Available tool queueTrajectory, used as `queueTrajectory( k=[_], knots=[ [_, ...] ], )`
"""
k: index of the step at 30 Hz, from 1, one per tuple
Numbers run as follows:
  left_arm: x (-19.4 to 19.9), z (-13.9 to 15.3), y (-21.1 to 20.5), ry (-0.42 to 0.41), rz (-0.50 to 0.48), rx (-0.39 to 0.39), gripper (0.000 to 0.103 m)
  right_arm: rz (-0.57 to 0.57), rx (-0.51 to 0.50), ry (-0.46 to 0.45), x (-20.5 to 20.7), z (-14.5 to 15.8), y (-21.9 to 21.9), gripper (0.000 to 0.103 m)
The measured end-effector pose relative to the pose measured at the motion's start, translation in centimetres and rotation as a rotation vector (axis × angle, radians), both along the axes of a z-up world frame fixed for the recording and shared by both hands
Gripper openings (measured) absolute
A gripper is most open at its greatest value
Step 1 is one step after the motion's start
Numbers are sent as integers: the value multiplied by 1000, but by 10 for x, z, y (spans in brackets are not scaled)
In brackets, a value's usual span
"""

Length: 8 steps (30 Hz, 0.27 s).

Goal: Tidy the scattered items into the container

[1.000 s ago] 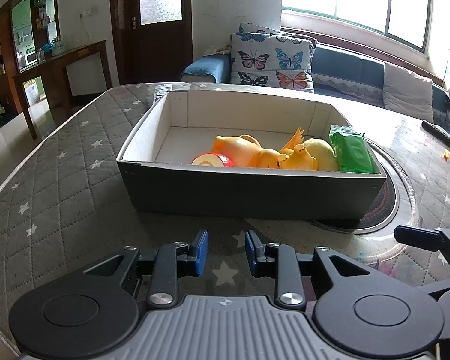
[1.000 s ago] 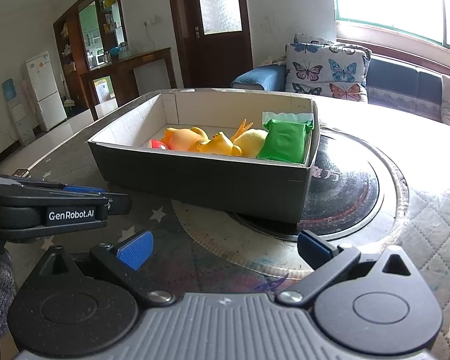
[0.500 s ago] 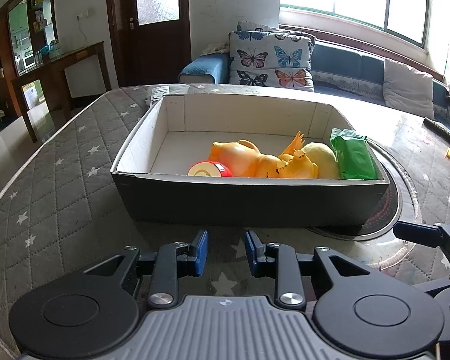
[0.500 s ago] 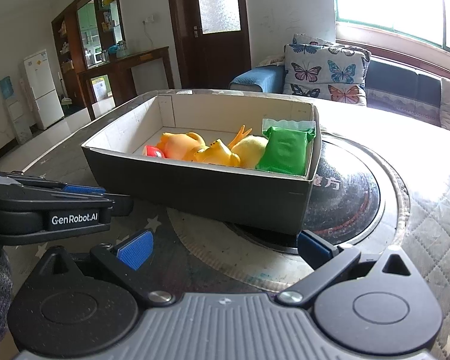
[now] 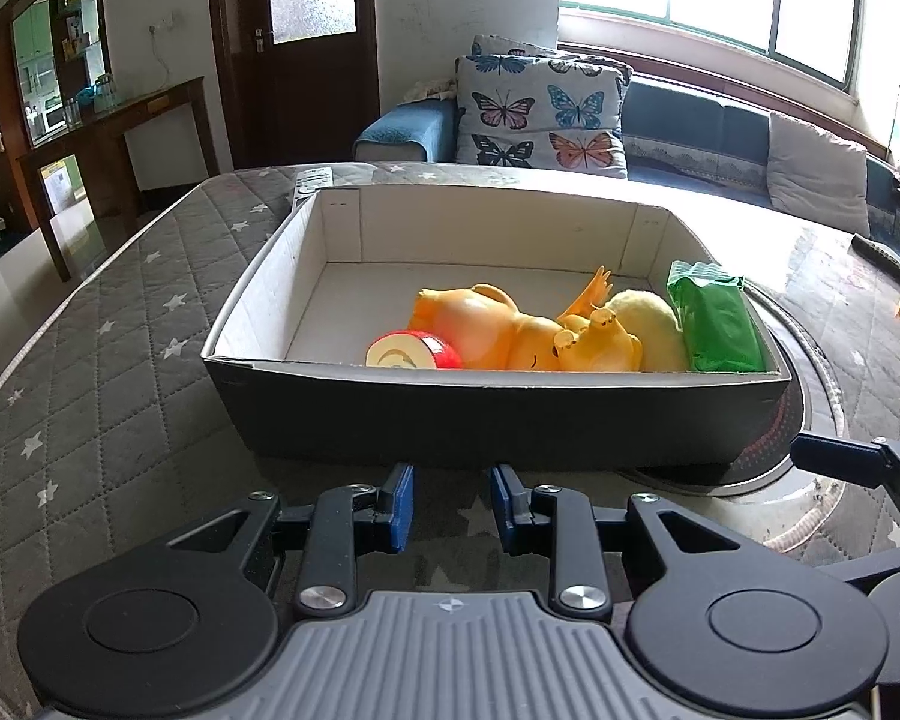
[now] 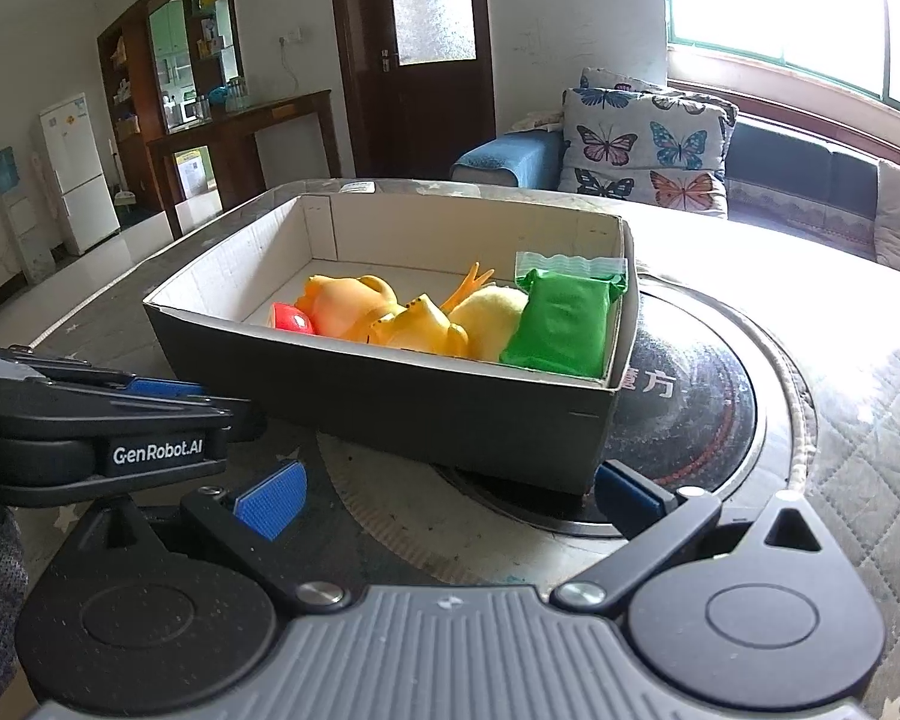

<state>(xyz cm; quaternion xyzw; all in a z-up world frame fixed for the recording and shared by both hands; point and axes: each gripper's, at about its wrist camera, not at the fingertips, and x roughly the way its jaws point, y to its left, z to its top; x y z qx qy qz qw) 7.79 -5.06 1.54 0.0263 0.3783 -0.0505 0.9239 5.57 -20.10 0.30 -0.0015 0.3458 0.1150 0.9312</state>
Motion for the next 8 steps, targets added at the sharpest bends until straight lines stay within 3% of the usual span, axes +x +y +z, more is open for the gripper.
queueTrajectory(
  k=[8],
  knots=[
    [6, -1, 0, -8, 2, 2, 30, 9, -5, 8, 6, -3, 3, 103]
  ],
)
